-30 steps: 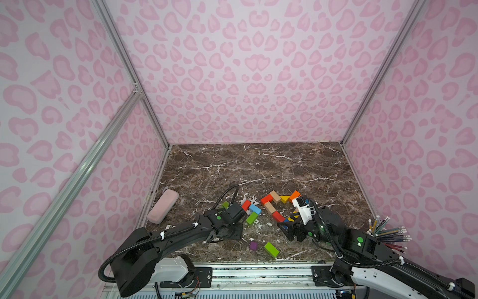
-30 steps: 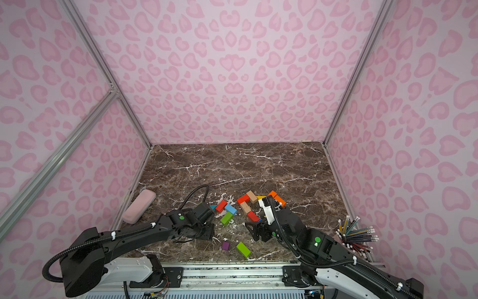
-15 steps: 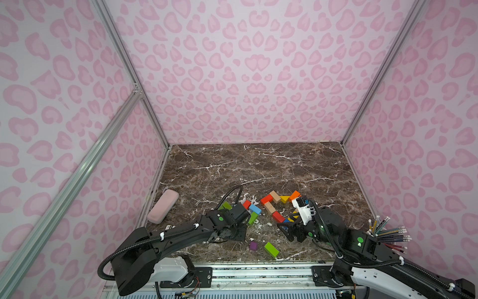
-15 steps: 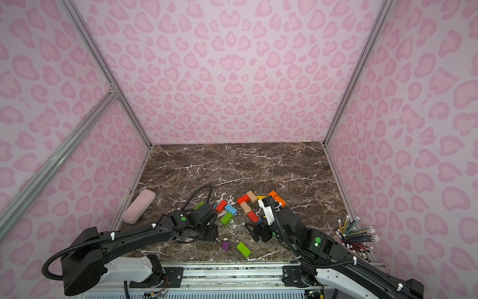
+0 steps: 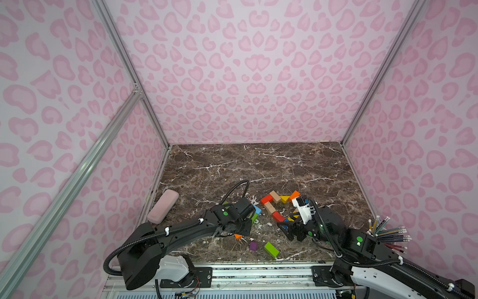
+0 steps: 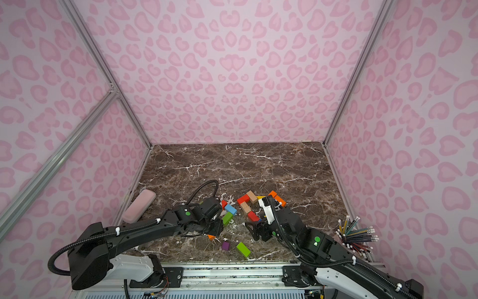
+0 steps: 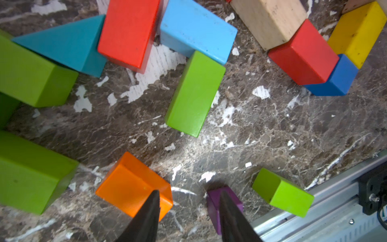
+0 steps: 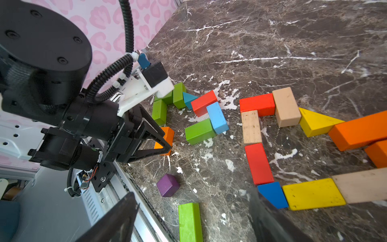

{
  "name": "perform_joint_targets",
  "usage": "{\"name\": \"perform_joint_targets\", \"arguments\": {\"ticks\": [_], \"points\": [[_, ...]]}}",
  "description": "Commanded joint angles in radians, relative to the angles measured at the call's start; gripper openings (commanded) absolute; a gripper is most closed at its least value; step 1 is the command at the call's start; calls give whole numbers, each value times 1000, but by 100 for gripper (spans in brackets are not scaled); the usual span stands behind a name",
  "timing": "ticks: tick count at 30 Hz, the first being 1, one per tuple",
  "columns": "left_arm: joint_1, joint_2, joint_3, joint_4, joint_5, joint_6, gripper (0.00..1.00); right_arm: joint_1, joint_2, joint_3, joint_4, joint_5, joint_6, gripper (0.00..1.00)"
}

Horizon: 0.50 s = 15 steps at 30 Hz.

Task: Assemble a heart with building blocks
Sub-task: Adjust the building block at the center of the board.

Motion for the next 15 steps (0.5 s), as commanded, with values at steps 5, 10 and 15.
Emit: {"name": "perform_joint_targets", "arguments": {"ticks": [5,10,15], "points": [[0,94,18,94,-28,59,50,0,-4,3,23,-8,-5,87],[0,111,9,84,-64,59,50,0,-6,1,24,-6,-5,87],[11,107,-10,68,-92,58,50,0,3,0,26,-8,-5,87]]}}
